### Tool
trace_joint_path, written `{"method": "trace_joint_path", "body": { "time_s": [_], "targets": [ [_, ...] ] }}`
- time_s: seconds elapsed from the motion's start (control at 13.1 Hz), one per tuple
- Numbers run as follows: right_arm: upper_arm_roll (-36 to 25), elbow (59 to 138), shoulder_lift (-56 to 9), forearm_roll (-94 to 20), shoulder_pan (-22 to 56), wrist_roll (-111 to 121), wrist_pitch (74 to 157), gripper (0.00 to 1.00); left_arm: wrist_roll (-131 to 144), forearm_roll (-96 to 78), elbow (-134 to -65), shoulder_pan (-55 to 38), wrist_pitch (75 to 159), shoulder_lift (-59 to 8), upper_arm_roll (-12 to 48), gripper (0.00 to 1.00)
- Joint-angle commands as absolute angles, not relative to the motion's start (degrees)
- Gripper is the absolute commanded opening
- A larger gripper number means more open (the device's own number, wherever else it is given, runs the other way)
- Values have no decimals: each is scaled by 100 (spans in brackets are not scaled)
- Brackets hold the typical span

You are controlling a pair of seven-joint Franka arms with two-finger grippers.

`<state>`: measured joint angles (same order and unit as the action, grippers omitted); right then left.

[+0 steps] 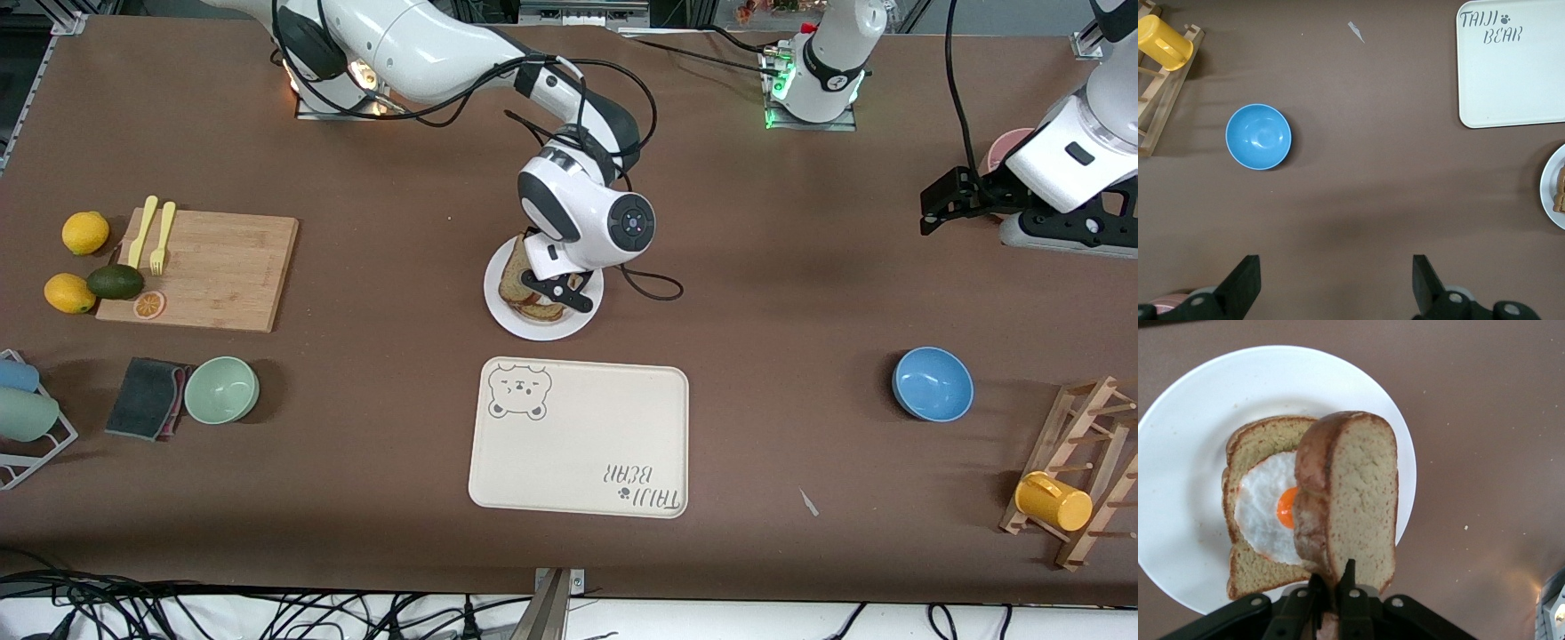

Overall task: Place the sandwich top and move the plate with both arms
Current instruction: 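Lower the bread onto the egg toast and open the right gripper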

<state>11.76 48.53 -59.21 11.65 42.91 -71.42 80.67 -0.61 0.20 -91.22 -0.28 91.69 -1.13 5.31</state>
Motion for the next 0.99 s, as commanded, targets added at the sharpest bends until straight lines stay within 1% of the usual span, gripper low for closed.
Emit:
{"method": "trace_joint_path", "body": {
  "time_s": [0.0,0.08,0.23,0.31,0.38,0.46,0.61,0.69,0.76,0.92],
  "targets": [
    [1239,4808,-5880,1266,4307,-7040,8051,94,-26,211,-8956,-44,9044,-167,554,100],
    [1248,4808,-5880,1266,4289,-7040,8094,100,-26,211,-8956,-44,9053,-167,554,100],
    [1239,4808,-5784,1266,4298,-7031,8165,100,-26,211,-8956,-44,9053,-167,554,100],
    [1213,4834,-5609,1248,4298,-7014,8156,100,-26,211,-8956,-44,9053,-167,554,100],
    [1161,5130,-5207,1170,4263,-6883,8174,100,-26,211,-8956,-44,9053,-167,554,100],
    [1012,5794,-4594,1108,4245,-6647,8374,100,-26,211,-8956,-44,9044,-167,554,100],
    [731,7436,-3241,1081,4097,-6417,9242,100,-26,211,-8956,-44,9053,-167,554,100],
    [677,7958,-2756,1064,3956,-6251,9594,100,-35,211,-8956,-44,9053,-176,554,100],
    [651,8320,-2377,1055,3746,-6075,9693,100,-53,194,-8956,-44,9053,-176,554,100],
    [650,8804,-1717,1037,3272,-5985,9712,100,-62,185,-8956,-53,9044,-184,571,100]
  ]
}}
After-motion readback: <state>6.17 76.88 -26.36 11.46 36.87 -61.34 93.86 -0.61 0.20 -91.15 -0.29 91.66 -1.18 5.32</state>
